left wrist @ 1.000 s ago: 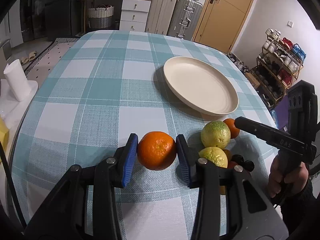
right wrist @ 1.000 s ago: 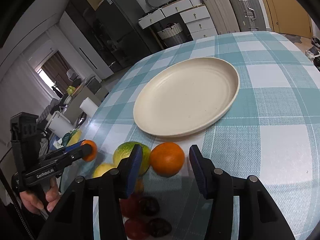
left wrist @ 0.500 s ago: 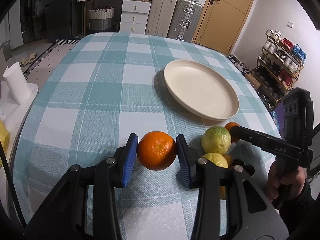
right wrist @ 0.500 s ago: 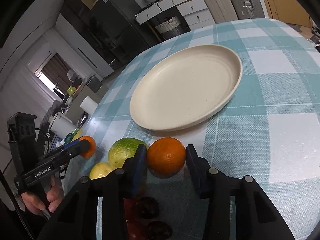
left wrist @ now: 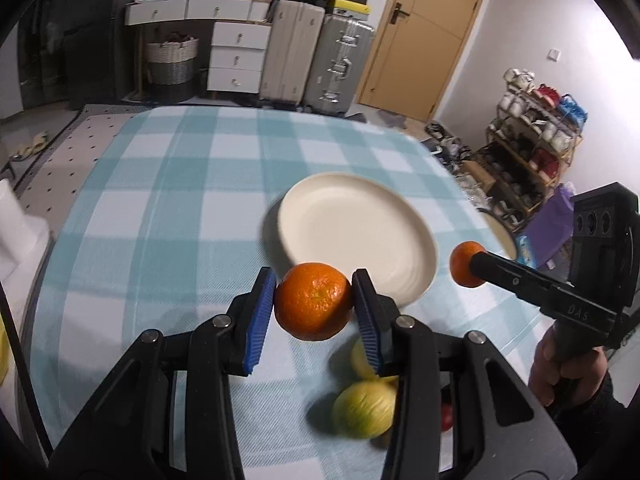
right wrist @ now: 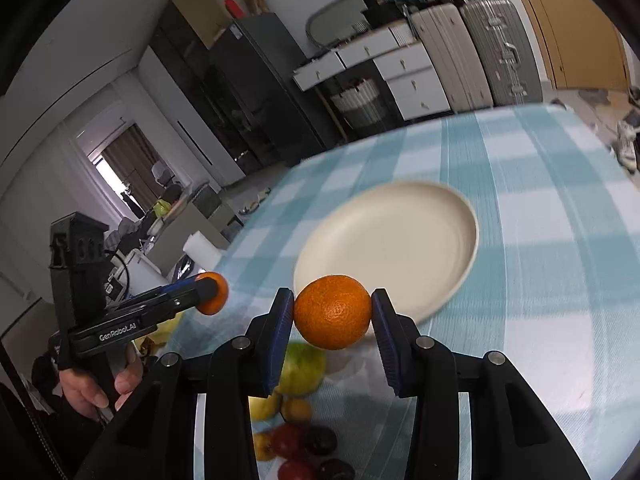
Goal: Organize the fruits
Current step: 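Carry both mandarins to the cream plate and release them there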
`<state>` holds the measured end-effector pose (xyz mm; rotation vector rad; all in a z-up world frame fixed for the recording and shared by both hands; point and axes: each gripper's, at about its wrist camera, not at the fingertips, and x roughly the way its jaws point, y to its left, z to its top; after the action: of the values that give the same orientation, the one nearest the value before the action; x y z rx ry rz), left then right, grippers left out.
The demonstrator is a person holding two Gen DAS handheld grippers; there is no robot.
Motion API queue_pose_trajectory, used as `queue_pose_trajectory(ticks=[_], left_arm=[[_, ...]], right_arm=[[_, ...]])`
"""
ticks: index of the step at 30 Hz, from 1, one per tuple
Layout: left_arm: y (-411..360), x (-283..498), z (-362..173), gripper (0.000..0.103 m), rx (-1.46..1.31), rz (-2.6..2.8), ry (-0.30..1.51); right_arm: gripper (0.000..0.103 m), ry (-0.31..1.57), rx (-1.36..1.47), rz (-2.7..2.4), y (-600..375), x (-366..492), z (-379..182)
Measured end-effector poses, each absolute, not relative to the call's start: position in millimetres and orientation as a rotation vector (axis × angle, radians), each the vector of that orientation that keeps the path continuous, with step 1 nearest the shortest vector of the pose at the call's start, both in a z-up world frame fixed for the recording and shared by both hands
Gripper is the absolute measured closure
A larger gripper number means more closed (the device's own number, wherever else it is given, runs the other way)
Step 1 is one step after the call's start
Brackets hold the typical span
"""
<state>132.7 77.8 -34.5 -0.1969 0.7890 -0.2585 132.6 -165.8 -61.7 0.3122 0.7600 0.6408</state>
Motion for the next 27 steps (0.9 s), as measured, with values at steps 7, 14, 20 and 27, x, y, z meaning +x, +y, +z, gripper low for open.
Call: queue_pose_trajectory(ticks=[7, 14, 20, 27], left_arm=[[52.7, 172.9, -19.8, 0.066, -0.169, -0.336, 0.796], [26.1, 216.9, -19.6, 0.066, -0.180, -0.380, 0.809], [18.9, 269.3, -32.9, 0.066, -0.201, -0.358, 0.850], [24.3, 318.7, -70.3, 0.066, -0.267, -0.338, 0.937]], right_arm=[[0.062, 0.721, 0.305, 0.625, -172.0, 154.2, -37.8], [0.062, 0.743, 0.332, 0.608, -174.8, 188.3, -41.8], [0.062, 0.754, 0.335, 0.600, -173.1, 221.0, -50.8], [0.062, 0.780, 0.330, 0.597, -165.2, 260.6, -68.2]])
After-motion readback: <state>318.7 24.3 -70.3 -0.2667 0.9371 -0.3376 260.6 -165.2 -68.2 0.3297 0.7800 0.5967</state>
